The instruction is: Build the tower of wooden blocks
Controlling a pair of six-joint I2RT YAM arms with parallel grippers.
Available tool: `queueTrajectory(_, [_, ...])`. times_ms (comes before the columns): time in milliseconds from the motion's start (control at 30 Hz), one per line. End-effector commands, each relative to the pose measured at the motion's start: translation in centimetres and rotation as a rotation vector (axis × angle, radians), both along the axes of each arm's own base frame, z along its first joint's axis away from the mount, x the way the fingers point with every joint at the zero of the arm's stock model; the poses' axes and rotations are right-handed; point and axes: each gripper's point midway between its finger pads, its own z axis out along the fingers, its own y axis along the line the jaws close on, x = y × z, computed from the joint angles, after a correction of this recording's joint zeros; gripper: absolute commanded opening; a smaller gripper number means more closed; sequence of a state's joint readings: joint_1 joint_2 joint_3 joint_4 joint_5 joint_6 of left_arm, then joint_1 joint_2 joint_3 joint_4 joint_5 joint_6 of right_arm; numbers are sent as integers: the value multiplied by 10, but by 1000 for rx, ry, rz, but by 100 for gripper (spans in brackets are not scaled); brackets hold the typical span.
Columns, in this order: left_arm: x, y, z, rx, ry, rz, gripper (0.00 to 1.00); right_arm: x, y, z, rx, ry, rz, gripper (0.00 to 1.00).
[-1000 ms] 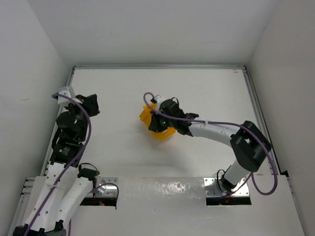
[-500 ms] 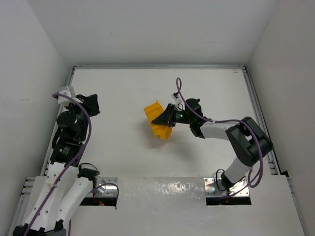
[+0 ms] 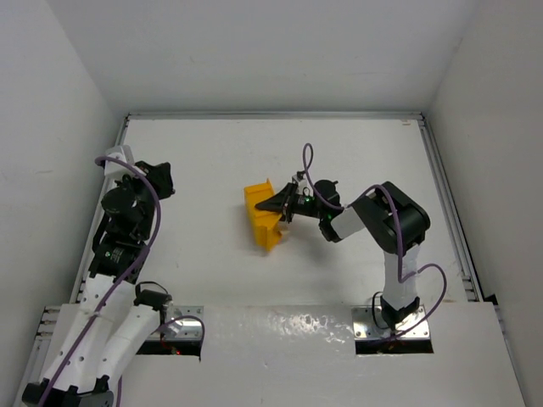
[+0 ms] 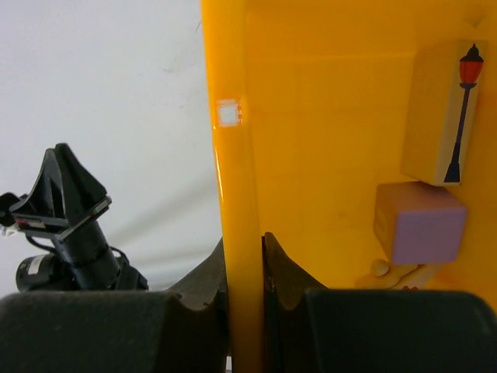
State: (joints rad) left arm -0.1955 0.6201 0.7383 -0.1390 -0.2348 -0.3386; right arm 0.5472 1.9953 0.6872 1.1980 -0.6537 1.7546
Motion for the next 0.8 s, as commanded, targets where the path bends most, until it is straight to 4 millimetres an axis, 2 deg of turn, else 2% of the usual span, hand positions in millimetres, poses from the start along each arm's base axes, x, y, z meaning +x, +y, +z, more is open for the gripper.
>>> queueTrajectory(0, [0,-5,17,-12,-51,-24,11,-10,-7,115,309,-429,-15,0])
queueTrajectory(33, [1,-6,17,-12,-49,-29,11,-4,-3,114,322,-401,-14,0])
queueTrajectory(67, [1,-6,17,-9,-50,-27,11,-2,1,105,316,-366,-5,0])
queueTrajectory(133, [0,0,18,-6,-52,0,11,-11,0,111,310,-425,7,0])
queueTrajectory(167, [-1,0,17,-4,-47,4,11,-17,-4,128,323,-473,6,0])
queueTrajectory(233, [-1,-3,17,-9,-49,-15,11,-17,-7,134,317,-527,-23,0])
queueTrajectory(300, [3,-8,16,-11,-46,-36,11,-6,2,125,310,-524,-26,0])
queueTrajectory(333, [4,-9,15,-9,-43,-45,11,0,8,125,331,-493,-19,0])
queueTrajectory(367, [3,-9,14,-7,-40,-44,11,3,11,116,331,-445,-15,0])
queueTrajectory(400, [3,-5,14,-5,-38,-24,11,-9,11,110,305,-472,-7,0])
queueTrajectory(467, [-1,-1,14,-3,-41,-3,11,-25,2,115,282,-525,-17,0])
queueTrajectory(500, [-1,-1,14,-4,-41,-1,11,-30,-4,125,281,-572,-40,0])
queueTrajectory(567, [0,-7,16,-12,-52,-31,11,-12,-1,133,299,-587,-87,0])
queueTrajectory(600, [4,-10,14,-12,-42,-48,11,-3,6,137,328,-568,-61,0])
queueTrajectory(633, [5,-14,14,-10,-40,-67,11,16,20,132,357,-523,-45,0])
queueTrajectory(667, [5,-14,12,-7,-32,-67,11,14,23,131,370,-487,-34,0])
queueTrajectory(700, [4,-13,12,-3,-34,-59,11,5,27,130,346,-553,-28,0])
queueTrajectory(733, [2,-8,11,8,-26,-29,11,-24,21,129,326,-556,-14,0])
queueTrajectory(767, [0,-5,14,7,-35,-15,11,-34,16,123,300,-558,-28,0])
